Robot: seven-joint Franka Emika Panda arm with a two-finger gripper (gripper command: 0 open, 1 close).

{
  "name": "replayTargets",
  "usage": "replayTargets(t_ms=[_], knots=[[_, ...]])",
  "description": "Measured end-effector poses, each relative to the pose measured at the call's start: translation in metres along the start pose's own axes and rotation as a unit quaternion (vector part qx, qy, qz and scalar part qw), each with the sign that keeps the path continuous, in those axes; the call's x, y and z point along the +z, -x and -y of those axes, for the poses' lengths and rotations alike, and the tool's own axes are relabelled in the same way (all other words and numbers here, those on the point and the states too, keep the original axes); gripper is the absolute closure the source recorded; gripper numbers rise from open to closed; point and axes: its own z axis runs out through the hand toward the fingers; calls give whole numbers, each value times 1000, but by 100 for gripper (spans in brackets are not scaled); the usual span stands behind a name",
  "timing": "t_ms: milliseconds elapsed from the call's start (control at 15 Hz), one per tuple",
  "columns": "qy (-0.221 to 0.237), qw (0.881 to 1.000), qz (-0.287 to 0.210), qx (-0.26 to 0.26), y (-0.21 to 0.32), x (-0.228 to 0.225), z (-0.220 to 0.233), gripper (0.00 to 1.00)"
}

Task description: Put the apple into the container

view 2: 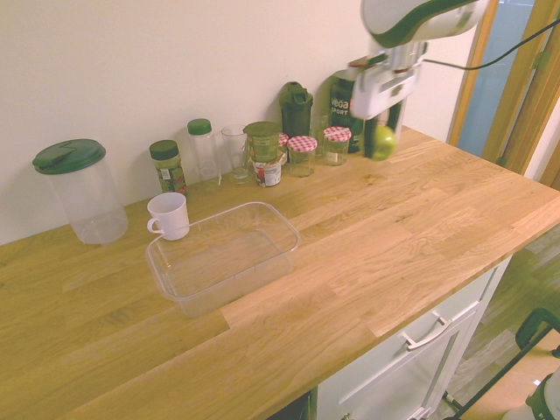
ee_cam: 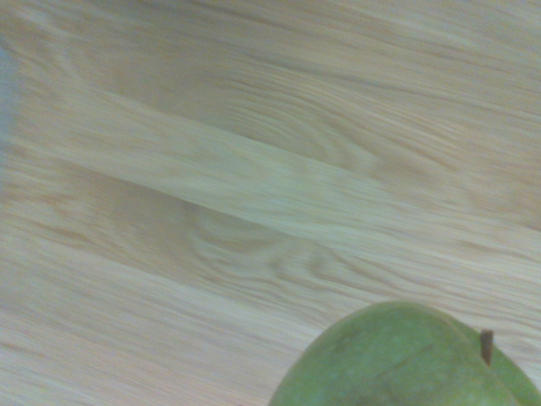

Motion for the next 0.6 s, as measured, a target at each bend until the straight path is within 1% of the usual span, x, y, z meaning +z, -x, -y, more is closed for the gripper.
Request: replayTargets(t_ms=[133, 267, 467, 600], knots=[[-8, 1000, -13, 0, 50, 19, 74, 100], [-7, 1000, -17, -14, 103, 33, 126, 100], [-18, 999, -26, -30, 166, 26, 172, 100], [-37, 998, -33, -26, 176, 40, 194, 100]])
